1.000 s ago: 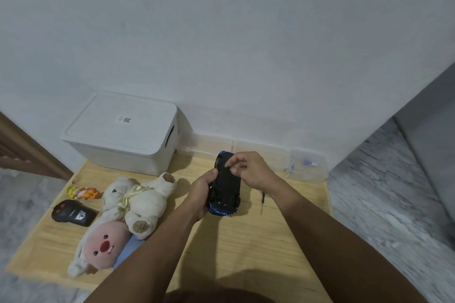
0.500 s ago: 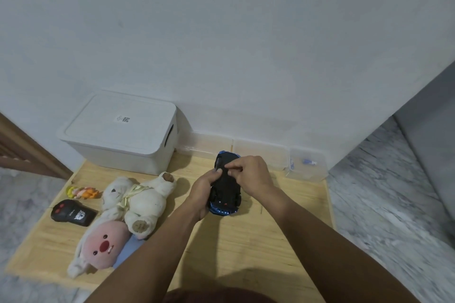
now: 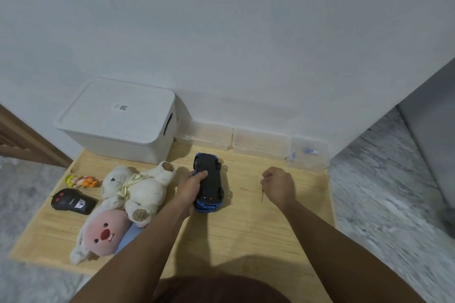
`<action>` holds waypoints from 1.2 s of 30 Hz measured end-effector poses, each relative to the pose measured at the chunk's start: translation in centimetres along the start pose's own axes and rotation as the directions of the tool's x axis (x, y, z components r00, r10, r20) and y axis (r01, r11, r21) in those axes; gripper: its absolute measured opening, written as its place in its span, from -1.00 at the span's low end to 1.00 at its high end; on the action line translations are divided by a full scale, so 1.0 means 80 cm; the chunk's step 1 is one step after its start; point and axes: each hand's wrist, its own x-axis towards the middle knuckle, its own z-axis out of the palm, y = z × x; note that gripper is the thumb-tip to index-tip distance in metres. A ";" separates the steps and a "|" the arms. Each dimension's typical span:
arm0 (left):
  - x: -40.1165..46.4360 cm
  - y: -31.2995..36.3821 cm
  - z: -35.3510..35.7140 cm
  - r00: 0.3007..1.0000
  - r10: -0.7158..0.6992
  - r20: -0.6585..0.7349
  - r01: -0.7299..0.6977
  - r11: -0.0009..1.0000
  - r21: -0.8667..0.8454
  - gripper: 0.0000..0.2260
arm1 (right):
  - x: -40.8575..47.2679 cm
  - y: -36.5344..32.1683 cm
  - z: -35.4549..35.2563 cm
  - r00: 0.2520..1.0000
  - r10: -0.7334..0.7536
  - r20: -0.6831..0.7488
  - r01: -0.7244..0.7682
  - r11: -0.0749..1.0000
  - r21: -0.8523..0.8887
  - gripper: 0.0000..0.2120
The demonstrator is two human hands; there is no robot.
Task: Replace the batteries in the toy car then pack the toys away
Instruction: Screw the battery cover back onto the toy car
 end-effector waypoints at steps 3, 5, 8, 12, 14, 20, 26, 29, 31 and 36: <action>0.004 -0.005 -0.005 0.999 -0.016 -0.030 0.016 1.000 0.007 -0.83 | -0.002 0.025 0.004 0.995 0.090 -0.037 -0.091 0.996 -0.023 -0.83; 0.006 -0.007 -0.005 0.999 -0.018 -0.030 0.019 1.000 0.008 -0.85 | -0.003 0.035 0.005 0.991 0.117 -0.063 -0.118 0.993 -0.005 -0.83; 0.007 -0.009 -0.004 0.999 -0.030 -0.013 0.030 0.999 0.014 -0.88 | -0.001 0.041 0.006 0.989 0.131 -0.068 -0.130 0.991 0.022 -0.77; 0.006 -0.010 0.002 0.999 -0.028 0.024 0.028 1.000 0.009 -0.91 | 0.003 0.031 0.010 0.991 0.125 -0.044 -0.124 0.992 0.023 -0.70; 0.007 -0.010 0.003 1.000 -0.021 0.018 0.021 1.000 0.016 -0.92 | 0.007 0.022 0.014 0.992 0.120 -0.023 -0.120 0.993 0.005 -0.67; 0.016 -0.011 -0.007 0.999 -0.033 -0.005 0.033 0.999 0.016 -0.87 | 0.013 -0.001 0.020 0.991 0.134 0.018 -0.131 0.985 -0.109 -0.78; 0.018 -0.011 -0.016 0.998 -0.032 -0.048 0.031 0.999 -0.013 -0.79 | 0.005 -0.027 0.019 0.985 0.101 0.139 -0.074 0.980 -0.185 -0.81; 0.019 -0.012 -0.017 0.998 -0.027 -0.051 0.025 0.999 -0.033 -0.78 | -0.004 -0.036 0.029 0.970 0.047 0.239 -0.037 0.998 -0.048 -0.85; 0.019 -0.012 -0.017 0.998 -0.024 -0.051 0.022 0.999 -0.030 -0.77 | -0.014 -0.040 0.034 0.954 0.005 0.301 0.012 0.999 -0.053 -0.79; 0.017 -0.012 -0.017 0.998 -0.027 -0.059 0.027 1.000 -0.001 -0.78 | -0.030 -0.027 0.047 0.917 -0.135 0.374 0.177 0.981 -0.080 -0.86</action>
